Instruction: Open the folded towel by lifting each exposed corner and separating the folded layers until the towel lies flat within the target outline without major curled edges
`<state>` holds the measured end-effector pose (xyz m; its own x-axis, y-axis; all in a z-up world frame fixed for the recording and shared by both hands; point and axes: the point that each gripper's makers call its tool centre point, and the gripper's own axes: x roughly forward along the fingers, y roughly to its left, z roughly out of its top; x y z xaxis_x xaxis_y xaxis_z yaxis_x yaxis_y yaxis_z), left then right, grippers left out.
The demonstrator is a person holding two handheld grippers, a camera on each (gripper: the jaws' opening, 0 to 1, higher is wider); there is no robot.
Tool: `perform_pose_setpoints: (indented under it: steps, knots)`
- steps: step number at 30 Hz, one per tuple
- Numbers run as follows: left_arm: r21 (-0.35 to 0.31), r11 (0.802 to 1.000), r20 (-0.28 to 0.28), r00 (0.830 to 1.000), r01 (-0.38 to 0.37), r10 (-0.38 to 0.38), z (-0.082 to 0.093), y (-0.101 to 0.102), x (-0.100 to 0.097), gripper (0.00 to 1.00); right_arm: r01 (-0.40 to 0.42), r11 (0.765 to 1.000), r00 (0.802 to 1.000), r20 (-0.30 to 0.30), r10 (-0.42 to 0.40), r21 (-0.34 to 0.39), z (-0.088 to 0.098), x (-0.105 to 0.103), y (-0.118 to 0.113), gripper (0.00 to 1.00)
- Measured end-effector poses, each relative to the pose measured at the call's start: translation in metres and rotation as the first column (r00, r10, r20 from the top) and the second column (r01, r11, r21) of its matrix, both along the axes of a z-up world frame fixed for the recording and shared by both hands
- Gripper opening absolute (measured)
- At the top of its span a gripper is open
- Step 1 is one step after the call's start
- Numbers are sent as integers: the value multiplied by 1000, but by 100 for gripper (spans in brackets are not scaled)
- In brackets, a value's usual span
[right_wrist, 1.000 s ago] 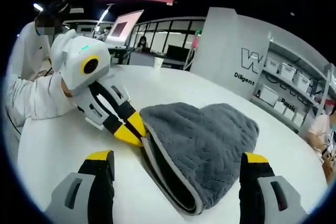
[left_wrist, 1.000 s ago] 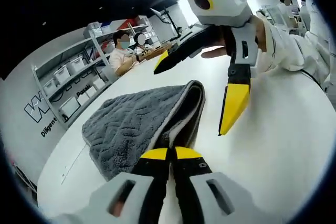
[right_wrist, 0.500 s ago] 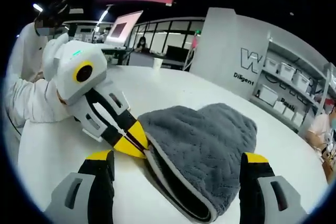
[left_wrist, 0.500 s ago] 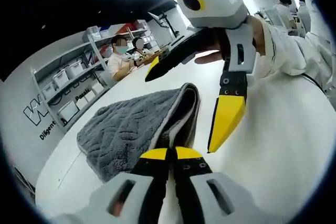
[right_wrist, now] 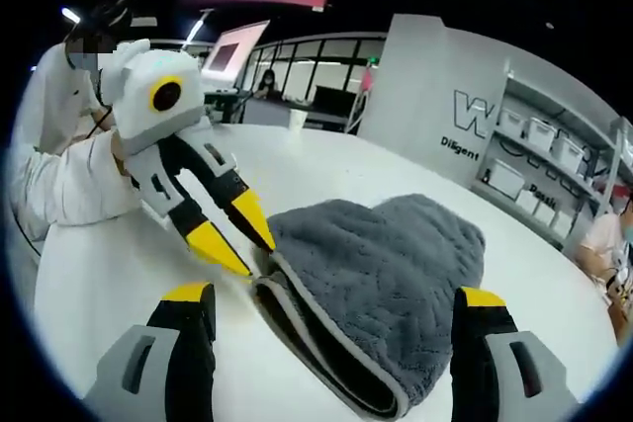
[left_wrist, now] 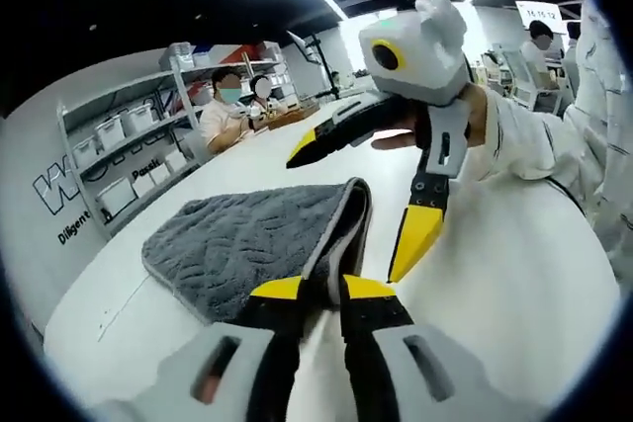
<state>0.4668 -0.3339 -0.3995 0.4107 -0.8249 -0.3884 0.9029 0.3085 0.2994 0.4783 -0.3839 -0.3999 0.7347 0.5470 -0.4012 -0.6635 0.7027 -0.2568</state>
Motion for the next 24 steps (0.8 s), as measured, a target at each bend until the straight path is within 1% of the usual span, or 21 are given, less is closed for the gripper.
perform_pose_setpoints:
  steps: [2,5,7,8,9,10,11,12,13,16,18,20,22,23,24]
  knots:
    - [-40,998,2,999,-42,42,10,10,8,18,-2,1000,1000,-1,2,-1,0,0,1,99]
    - [-76,991,-10,994,-112,112,18,26,21,25,-6,1000,1000,-3,6,-7,-2,0,2,99]
    - [-91,983,-21,988,-157,155,21,37,29,35,1,1000,1000,11,0,-16,-1,1,3,99]
    - [-94,981,-15,986,-169,169,22,41,32,40,1,1000,1000,16,0,-22,-1,1,4,99]
    - [-95,978,-6,983,-184,184,24,45,34,43,1,1000,1000,16,-1,-26,-2,1,4,99]
    - [-97,976,-2,981,-193,194,25,47,36,45,0,1000,1000,16,0,-29,-3,1,5,99]
    - [-107,972,-6,978,-208,209,27,51,38,46,-3,1000,1000,15,3,-30,-3,0,7,99]
    - [-112,970,-9,977,-214,215,28,52,39,51,-5,1000,1000,15,6,-29,-4,0,8,99]
    - [-127,964,-25,972,-235,234,29,55,42,56,-9,1000,1000,15,9,-29,-4,0,10,99]
    - [-133,952,-59,961,-275,270,28,61,47,74,-22,999,1000,19,22,-42,-7,-1,17,99]
    - [-138,948,-55,957,-288,284,28,63,50,84,-26,999,999,22,27,-46,-7,-2,20,98]
    - [-150,938,-60,950,-313,307,31,67,53,88,-33,998,999,34,34,-45,-7,-3,25,98]
    - [-170,927,-89,942,-335,324,32,71,56,96,-37,999,996,83,38,-15,1,-3,34,97]
    - [-180,924,-106,940,-338,323,33,73,56,99,-39,999,996,86,40,-9,1,-4,37,97]
    - [-180,921,-124,937,-345,327,32,76,56,99,-46,999,995,94,46,-4,2,-5,41,96]
